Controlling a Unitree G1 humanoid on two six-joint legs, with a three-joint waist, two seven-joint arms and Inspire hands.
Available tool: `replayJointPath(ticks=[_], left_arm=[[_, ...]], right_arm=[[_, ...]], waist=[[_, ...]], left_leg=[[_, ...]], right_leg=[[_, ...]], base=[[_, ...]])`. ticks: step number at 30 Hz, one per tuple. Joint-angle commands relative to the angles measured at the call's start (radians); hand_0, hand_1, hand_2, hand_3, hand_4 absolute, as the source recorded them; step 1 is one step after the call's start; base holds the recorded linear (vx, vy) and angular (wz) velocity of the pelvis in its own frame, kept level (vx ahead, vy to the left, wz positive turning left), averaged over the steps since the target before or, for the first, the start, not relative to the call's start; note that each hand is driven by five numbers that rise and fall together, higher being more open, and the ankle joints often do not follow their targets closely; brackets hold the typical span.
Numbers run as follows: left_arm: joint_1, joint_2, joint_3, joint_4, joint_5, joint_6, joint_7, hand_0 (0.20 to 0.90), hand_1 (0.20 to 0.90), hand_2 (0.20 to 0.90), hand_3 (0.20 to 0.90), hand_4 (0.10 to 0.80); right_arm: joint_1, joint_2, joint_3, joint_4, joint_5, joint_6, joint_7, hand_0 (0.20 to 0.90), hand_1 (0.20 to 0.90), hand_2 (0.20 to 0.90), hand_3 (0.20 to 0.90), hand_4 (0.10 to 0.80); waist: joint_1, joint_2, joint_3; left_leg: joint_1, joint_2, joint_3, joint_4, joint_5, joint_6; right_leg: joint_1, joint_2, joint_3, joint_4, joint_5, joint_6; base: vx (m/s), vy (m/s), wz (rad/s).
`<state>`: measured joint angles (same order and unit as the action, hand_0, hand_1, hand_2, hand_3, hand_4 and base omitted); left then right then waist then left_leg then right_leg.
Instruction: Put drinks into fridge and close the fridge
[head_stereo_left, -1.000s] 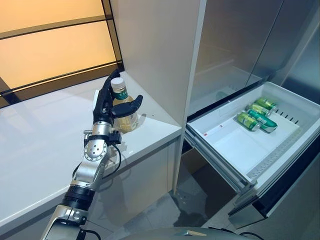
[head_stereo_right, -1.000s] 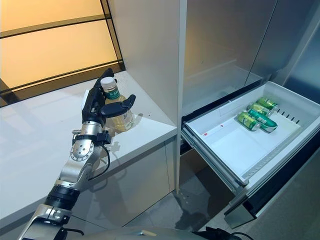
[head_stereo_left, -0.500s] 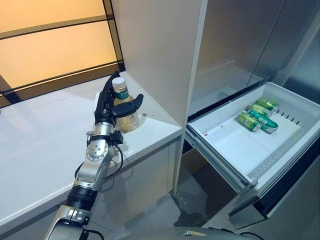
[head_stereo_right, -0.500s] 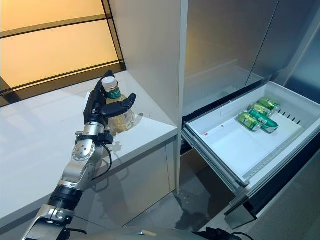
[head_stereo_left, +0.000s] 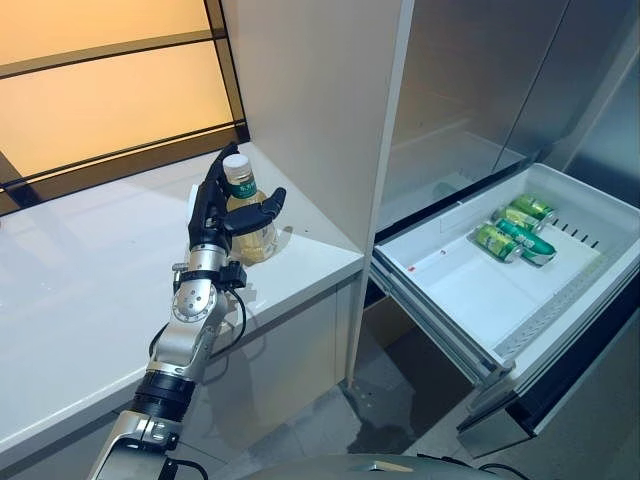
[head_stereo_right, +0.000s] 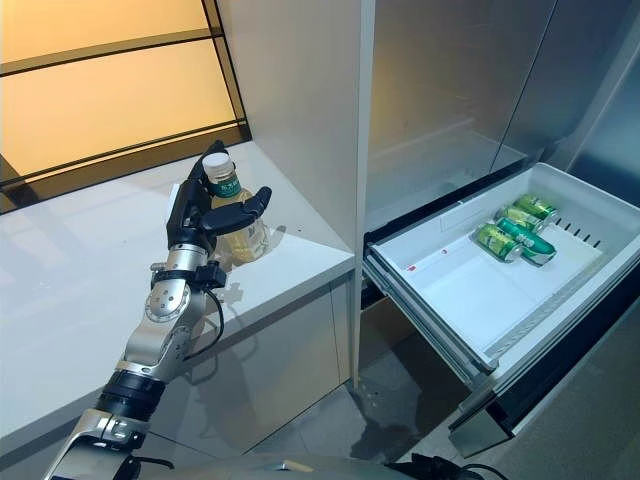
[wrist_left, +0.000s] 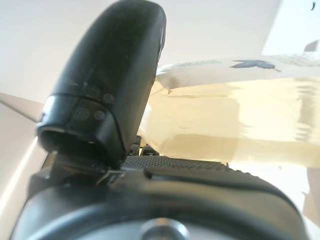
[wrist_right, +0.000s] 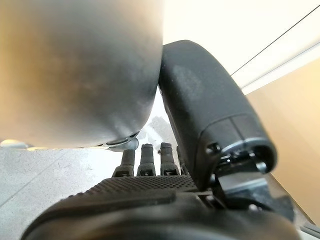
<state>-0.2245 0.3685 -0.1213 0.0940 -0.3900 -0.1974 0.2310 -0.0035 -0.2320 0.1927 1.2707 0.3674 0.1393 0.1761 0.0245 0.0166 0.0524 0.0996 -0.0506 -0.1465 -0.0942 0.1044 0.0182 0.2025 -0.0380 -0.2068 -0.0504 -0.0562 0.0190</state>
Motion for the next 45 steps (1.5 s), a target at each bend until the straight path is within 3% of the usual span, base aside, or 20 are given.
replayJointPath(ticks=[1,9,11,12,21,30,34,38,45], left_arm=[[-0.078,0.025,0.04,-0.045,0.047,-0.044,0.014,0.9,0.9,0.9,0.9,0.8],[-0.081,0.03,0.036,-0.03,0.064,-0.04,0.018,0.9,0.9,0.9,0.9,0.8],[-0.082,0.033,0.035,-0.031,0.074,-0.031,0.024,0.672,0.672,0.672,0.634,0.534],[-0.083,0.034,0.034,-0.031,0.081,-0.029,0.03,0.3,0.3,0.3,0.2,0.1],[-0.083,0.071,0.036,-0.028,0.208,-0.017,0.058,0.3,0.3,0.3,0.2,0.1],[-0.075,0.071,0.042,-0.069,0.097,-0.03,0.044,0.3,0.3,0.3,0.2,0.1],[-0.079,0.023,0.041,-0.11,-0.065,-0.095,0.003,0.3,0.3,0.3,0.2,0.1],[-0.081,-0.002,0.053,-0.182,-0.104,-0.152,-0.012,0.3,0.3,0.3,0.2,0.1],[-0.11,0.031,0.072,-0.284,-0.113,-0.188,-0.038,0.3,0.3,0.3,0.2,0.1]], right_arm=[[-0.009,0.05,0.022,-0.004,-0.029,0.002,0.002,0.9,0.9,0.9,0.9,0.8],[-0.007,0.047,0.021,-0.004,-0.034,-0.001,0.004,0.9,0.9,0.9,0.9,0.8],[-0.008,0.047,0.019,-0.002,-0.034,0.0,0.006,0.9,0.9,0.9,0.9,0.8],[-0.009,0.046,0.019,-0.003,-0.034,0.001,0.007,0.9,0.9,0.9,0.9,0.8],[-0.012,0.047,0.03,-0.003,-0.039,-0.018,0.018,0.9,0.9,0.9,0.9,0.8],[-0.049,0.04,0.071,-0.078,-0.036,-0.091,0.026,0.9,0.9,0.9,0.9,0.8],[-0.078,0.037,0.137,-0.235,-0.058,-0.16,0.019,0.9,0.9,0.9,0.9,0.8],[-0.08,0.041,0.183,-0.413,-0.048,-0.175,0.038,0.9,0.9,0.9,0.9,0.8],[-0.067,0.046,0.202,-0.638,0.107,-0.093,0.099,0.9,0.9,0.9,0.9,0.8]], waist=[[0.012,0.007,-0.01],[0.008,0.01,-0.009],[0.008,0.011,-0.009],[0.007,0.011,-0.01],[0.013,0.012,-0.008],[0.028,0.011,-0.008],[0.035,0.005,-0.005],[0.038,-0.002,-0.005],[0.044,-0.012,-0.009]], left_leg=[[0.051,-0.025,0.063,0.007,-0.118,0.044],[0.052,-0.027,0.064,0.007,-0.119,0.044],[0.052,-0.027,0.065,0.007,-0.119,0.044],[0.052,-0.028,0.064,0.007,-0.119,0.044],[0.053,-0.034,0.046,0.007,-0.119,0.046],[0.053,-0.041,0.022,0.007,-0.116,0.045],[0.05,-0.042,0.017,0.007,-0.112,0.044],[0.045,-0.045,0.013,0.007,-0.11,0.044],[0.038,-0.049,0.005,0.007,-0.105,0.036]], right_leg=[[-0.081,0.008,0.075,0.123,-0.016,-0.001],[-0.082,0.007,0.077,0.126,-0.017,0.002],[-0.083,0.007,0.078,0.126,-0.016,0.002],[-0.084,0.007,0.079,0.126,-0.016,0.002],[-0.082,0.008,0.086,0.122,-0.013,0.003],[-0.074,0.01,0.088,0.108,-0.004,0.0],[-0.069,0.006,0.081,0.099,0.002,-0.002],[-0.066,0.002,0.076,0.087,0.007,-0.001],[-0.058,0.0,0.061,0.069,0.014,0.002]], base=[[0.0,0.0,0.0],[0.0,0.0,0.0],[0.0,0.0,0.0],[0.0,0.0,0.0],[0.0,0.0,0.0],[-0.003,-0.001,-0.01],[-0.008,-0.003,0.0],[-0.044,-0.02,0.02],[-0.048,-0.03,0.08]])
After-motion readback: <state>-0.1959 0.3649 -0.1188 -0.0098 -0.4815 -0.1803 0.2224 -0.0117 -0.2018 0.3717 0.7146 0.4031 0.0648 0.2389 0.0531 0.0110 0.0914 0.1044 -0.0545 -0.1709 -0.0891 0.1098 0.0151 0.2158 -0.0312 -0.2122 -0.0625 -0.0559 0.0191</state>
